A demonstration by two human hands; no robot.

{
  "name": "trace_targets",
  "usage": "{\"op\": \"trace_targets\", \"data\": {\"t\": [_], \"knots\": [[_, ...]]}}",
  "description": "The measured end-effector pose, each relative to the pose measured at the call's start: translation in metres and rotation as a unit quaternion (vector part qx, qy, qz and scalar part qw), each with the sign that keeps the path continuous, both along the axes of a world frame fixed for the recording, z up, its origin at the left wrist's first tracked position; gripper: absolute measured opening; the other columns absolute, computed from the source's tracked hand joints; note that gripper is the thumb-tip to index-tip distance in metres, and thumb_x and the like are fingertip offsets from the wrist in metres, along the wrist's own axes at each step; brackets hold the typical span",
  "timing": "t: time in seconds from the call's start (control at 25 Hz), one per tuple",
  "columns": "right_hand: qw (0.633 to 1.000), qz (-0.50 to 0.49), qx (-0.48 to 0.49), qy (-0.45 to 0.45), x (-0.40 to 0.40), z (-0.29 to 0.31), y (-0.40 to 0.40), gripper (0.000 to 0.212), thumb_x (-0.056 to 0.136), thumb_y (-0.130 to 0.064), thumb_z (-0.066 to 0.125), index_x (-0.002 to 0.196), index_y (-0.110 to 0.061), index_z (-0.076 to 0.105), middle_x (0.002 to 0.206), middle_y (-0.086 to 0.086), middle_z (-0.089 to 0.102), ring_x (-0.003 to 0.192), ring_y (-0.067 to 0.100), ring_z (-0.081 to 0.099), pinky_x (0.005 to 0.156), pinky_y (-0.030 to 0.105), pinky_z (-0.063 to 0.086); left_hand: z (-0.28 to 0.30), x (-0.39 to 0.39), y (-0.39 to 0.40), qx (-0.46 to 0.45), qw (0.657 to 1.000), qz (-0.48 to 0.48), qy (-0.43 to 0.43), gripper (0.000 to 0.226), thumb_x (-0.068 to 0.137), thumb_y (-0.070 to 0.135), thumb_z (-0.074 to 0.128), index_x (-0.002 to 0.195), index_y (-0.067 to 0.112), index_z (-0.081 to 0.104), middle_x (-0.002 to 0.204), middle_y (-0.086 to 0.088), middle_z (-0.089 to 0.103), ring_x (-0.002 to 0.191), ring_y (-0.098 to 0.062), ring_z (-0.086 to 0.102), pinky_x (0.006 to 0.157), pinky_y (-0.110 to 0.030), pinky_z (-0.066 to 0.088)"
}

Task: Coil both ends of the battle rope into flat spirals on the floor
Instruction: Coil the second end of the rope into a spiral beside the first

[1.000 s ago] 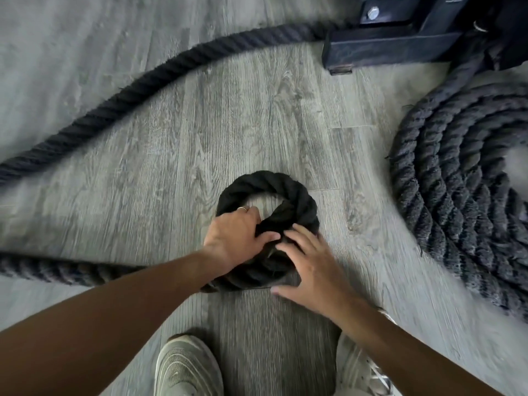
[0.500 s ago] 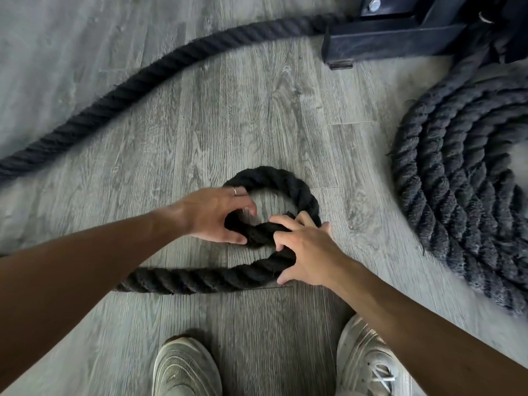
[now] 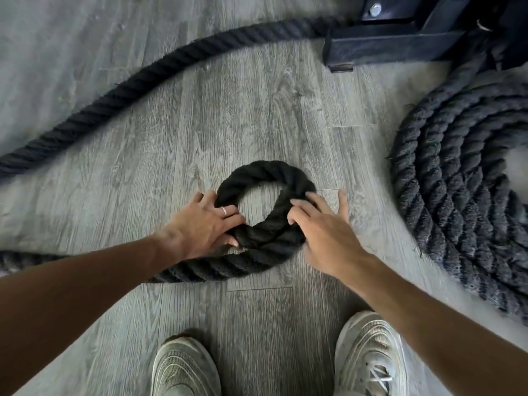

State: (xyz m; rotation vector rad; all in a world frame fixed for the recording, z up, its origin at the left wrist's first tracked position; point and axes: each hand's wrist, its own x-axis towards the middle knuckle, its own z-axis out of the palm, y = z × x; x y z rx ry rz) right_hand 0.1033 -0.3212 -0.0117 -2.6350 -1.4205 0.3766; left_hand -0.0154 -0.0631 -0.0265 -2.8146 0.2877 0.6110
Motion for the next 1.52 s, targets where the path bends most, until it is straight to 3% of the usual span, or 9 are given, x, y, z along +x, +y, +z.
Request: {"op": "trace_targets", "data": {"t": [0.2, 0.36, 0.6, 0.8, 0.96, 1.08, 1.16, 1.28, 1.52], "knots": [[0.991, -0.029, -0.048, 0.122, -0.069, -0.018, -0.005, 0.125, 0.076, -0.035, 0.083, 0.154, -0.049, -0.014, 0.165, -0.003, -0.024, 0.15, 0.033, 0.001, 0.12, 0.066, -0.002, -0.007, -0.023, -0.041, -0.033, 0.975, 0.206, -0.08, 0.07, 0.084, 0.08, 0.019, 0.126, 0.033, 0.05, 0.12, 0.01, 0.06, 0.102, -0.032, 0.047, 0.083, -0.041, 0.043], [0.997, -0.027, -0.073, 0.008, -0.054, -0.02, 0.008, 0.123, 0.064, -0.066, 0.081, 0.159, -0.042, 0.006, 0.169, 0.009, -0.004, 0.151, 0.045, -0.01, 0.115, 0.074, -0.005, -0.009, -0.015, -0.059, -0.088, 0.973, 0.206, -0.059, 0.076, 0.078, 0.086, 0.031, 0.132, 0.032, 0.039, 0.119, 0.006, 0.065, 0.106, -0.03, 0.05, 0.094, -0.043, 0.044], [0.996, 0.047, -0.066, 0.045, -0.033, -0.027, 0.011, 0.103, 0.055, -0.054, 0.088, 0.146, -0.027, 0.048, 0.154, -0.002, 0.038, 0.15, 0.042, -0.017, 0.109, 0.065, -0.02, 0.003, -0.004, -0.027, -0.231, 0.961, 0.156, -0.006, 0.083, 0.077, 0.082, 0.047, 0.145, 0.041, 0.022, 0.148, 0.01, 0.04, 0.12, -0.023, 0.053, 0.104, -0.042, 0.045], [0.98, 0.163, -0.077, 0.088, 0.002, -0.028, -0.001, 0.096, 0.055, -0.038, 0.09, 0.142, -0.033, 0.051, 0.145, -0.013, 0.043, 0.15, 0.031, -0.019, 0.111, 0.062, -0.022, 0.012, 0.028, 0.025, -0.041, 0.991, -0.117, 0.048, 0.074, 0.084, 0.08, 0.037, 0.147, 0.056, 0.009, 0.163, 0.016, -0.007, 0.148, -0.03, 0.005, 0.117, -0.064, 0.011], [0.949, 0.274, -0.149, 0.05, 0.065, -0.01, -0.008, 0.093, 0.064, -0.026, 0.089, 0.144, -0.042, 0.045, 0.163, -0.017, 0.021, 0.15, 0.021, -0.029, 0.119, 0.053, -0.017, -0.007, 0.031, 0.006, 0.057, 0.981, -0.18, 0.041, 0.073, 0.098, 0.06, 0.027, 0.148, 0.036, -0.021, 0.166, 0.006, -0.004, 0.147, -0.032, -0.028, 0.111, -0.068, -0.017], [0.95, 0.242, -0.195, 0.013, 0.059, 0.0, -0.011, 0.091, 0.072, -0.017, 0.086, 0.147, -0.041, 0.04, 0.169, -0.012, 0.006, 0.152, 0.027, -0.025, 0.122, 0.06, -0.009, -0.014, 0.02, -0.029, 0.011, 0.985, -0.17, -0.014, 0.068, 0.098, 0.058, 0.042, 0.154, 0.025, 0.021, 0.149, -0.002, 0.043, 0.146, -0.03, 0.024, 0.115, -0.066, 0.016], [0.959, 0.182, -0.216, 0.012, 0.02, -0.004, -0.014, 0.108, 0.066, -0.026, 0.089, 0.155, -0.037, 0.028, 0.17, -0.001, 0.001, 0.151, 0.038, -0.023, 0.116, 0.068, -0.011, -0.015, 0.01, -0.046, -0.061, 0.97, -0.204, -0.114, 0.066, 0.092, 0.071, 0.042, 0.128, 0.019, 0.059, 0.117, -0.002, 0.063, 0.11, -0.026, 0.051, 0.094, -0.056, 0.042], [0.971, 0.082, -0.218, 0.054, -0.04, -0.014, -0.012, 0.135, 0.056, -0.031, 0.095, 0.16, -0.024, 0.009, 0.167, 0.008, -0.005, 0.149, 0.043, -0.024, 0.109, 0.075, -0.01, -0.014, -0.002, -0.066, -0.066, 0.982, -0.152, -0.093, 0.08, 0.094, 0.076, 0.017, 0.122, 0.016, 0.062, 0.111, -0.004, 0.065, 0.097, -0.026, 0.052, 0.083, -0.048, 0.04], [0.992, 0.084, -0.069, 0.059, -0.019, -0.02, -0.021, 0.1, 0.072, -0.016, 0.083, 0.154, -0.034, 0.029, 0.168, -0.009, 0.009, 0.155, 0.032, -0.012, 0.114, 0.072, 0.02, -0.012, 0.0, -0.091, -0.115, 0.989, 0.095, -0.018, 0.083, 0.085, 0.084, 0.014, 0.128, 0.024, 0.051, 0.116, 0.002, 0.064, 0.109, -0.022, 0.057, 0.097, -0.043, 0.041]]}}
